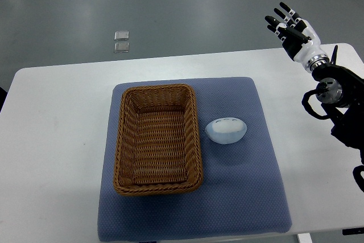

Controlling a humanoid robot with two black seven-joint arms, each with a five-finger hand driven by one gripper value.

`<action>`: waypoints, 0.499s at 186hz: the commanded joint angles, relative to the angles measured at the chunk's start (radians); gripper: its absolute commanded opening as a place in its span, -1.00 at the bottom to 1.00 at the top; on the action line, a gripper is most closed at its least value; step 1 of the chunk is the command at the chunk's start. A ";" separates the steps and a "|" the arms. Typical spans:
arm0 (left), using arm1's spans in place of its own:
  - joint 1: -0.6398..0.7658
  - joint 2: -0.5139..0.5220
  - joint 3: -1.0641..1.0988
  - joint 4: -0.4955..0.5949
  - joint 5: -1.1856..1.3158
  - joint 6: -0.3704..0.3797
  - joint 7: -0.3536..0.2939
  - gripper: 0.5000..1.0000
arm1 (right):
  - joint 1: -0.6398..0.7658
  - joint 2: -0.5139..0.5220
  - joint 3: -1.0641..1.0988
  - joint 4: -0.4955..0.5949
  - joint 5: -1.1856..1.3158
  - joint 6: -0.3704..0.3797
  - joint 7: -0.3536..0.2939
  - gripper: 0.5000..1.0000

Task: Place blue toy in brown basket

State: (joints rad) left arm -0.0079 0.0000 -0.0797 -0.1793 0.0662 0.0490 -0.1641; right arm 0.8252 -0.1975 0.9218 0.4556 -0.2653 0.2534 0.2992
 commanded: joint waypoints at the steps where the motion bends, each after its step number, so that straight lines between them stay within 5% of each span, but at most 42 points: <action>1: -0.001 0.000 0.001 -0.002 0.000 0.000 0.000 1.00 | 0.000 -0.002 0.000 0.000 0.000 0.001 0.000 0.64; 93: -0.004 0.000 -0.002 0.012 -0.003 0.006 0.000 1.00 | 0.002 -0.005 0.002 0.000 0.000 0.001 0.001 0.64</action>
State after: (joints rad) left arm -0.0121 0.0000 -0.0810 -0.1694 0.0632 0.0537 -0.1641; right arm 0.8281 -0.2022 0.9219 0.4556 -0.2653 0.2539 0.3006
